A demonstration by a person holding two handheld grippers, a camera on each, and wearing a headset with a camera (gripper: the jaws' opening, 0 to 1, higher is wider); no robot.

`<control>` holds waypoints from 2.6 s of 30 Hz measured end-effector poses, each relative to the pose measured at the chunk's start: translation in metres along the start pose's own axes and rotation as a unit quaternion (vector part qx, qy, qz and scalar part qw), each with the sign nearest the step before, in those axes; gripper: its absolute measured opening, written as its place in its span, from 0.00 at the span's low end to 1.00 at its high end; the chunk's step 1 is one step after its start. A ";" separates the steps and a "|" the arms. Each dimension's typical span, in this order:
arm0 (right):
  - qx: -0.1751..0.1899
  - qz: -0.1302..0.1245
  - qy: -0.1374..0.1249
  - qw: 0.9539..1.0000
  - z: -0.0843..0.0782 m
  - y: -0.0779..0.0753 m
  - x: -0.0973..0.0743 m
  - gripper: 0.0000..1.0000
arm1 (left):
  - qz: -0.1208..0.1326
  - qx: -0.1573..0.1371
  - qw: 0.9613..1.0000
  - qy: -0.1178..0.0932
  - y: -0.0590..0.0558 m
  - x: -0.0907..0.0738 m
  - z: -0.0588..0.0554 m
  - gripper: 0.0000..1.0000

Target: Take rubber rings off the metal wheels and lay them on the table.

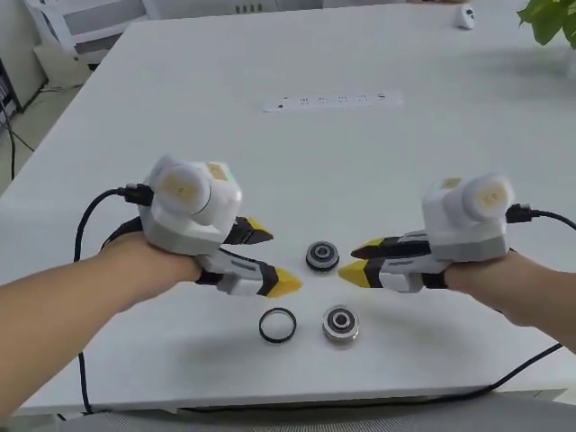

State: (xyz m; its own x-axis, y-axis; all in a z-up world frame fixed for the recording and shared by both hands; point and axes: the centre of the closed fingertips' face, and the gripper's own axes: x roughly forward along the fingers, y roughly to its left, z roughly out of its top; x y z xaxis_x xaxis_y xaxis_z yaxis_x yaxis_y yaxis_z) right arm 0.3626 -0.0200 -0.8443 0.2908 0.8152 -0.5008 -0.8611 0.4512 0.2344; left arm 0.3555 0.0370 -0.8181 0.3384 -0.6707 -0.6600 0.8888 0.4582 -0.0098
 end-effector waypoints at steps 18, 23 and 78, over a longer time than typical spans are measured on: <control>-0.007 0.001 0.001 1.000 -0.004 -0.010 0.013 0.25 | -0.012 -0.014 1.000 0.002 0.007 0.025 0.005 0.43; -0.007 0.001 0.001 1.000 -0.004 -0.012 0.014 0.25 | -0.015 -0.015 1.000 0.001 0.009 0.031 0.006 0.42; -0.018 0.005 -0.011 1.000 0.001 -0.011 0.027 0.23 | -0.019 0.039 0.999 0.005 0.009 0.061 0.012 0.14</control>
State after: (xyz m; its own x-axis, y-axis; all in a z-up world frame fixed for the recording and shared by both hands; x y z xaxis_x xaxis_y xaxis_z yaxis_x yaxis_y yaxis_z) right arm 0.3809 -0.0026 -0.8594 0.2901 0.8278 -0.4802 -0.8789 0.4290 0.2086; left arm 0.3882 -0.0067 -0.8498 0.3008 -0.6805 -0.6681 0.9226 0.3850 0.0233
